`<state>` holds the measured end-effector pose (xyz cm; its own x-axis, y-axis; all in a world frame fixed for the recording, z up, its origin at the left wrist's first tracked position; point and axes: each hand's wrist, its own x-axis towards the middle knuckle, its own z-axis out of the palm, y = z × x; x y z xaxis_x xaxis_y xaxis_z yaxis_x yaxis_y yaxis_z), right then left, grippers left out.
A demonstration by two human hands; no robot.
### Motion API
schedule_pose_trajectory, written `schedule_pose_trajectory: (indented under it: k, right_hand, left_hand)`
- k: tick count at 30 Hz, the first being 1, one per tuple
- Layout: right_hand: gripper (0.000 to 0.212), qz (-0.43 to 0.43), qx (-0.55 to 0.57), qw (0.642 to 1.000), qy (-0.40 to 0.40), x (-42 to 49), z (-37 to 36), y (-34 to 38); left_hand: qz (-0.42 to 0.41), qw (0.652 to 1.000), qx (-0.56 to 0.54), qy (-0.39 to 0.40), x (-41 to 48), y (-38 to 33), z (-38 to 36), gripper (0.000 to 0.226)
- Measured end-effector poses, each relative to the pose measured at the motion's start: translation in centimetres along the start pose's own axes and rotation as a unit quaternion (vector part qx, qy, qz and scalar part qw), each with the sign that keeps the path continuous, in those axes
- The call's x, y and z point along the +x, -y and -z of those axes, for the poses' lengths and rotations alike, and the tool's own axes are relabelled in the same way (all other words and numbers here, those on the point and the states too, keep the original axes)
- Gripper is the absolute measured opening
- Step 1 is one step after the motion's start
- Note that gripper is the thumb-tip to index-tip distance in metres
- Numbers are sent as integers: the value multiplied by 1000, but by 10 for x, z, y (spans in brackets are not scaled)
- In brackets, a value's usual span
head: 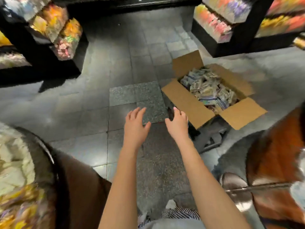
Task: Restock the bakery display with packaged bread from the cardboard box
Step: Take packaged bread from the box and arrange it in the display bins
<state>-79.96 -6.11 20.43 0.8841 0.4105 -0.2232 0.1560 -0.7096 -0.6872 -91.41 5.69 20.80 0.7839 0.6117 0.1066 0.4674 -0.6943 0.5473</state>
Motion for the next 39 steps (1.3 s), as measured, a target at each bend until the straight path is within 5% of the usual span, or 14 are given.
schedule_pose_trajectory:
  k: [14,25,31,39]
  right_hand:
    - [62,-202,43,975,-79,203,87,-95]
    - [61,-366,94,920,-101,297,107,-151]
    - [57,-397,116,899,-146,337,126,-183]
    - [55,-339,103,930,-94,421,176,-248]
  left_hand:
    - [-90,975,3,203,224,-100,-149,61]
    - [-130,925,-1,357,359,-152,-246,63]
    - [-90,906,-3,413,385,-161,-303,62]
    - [39,927,-27,371,431,-179,-375,55]
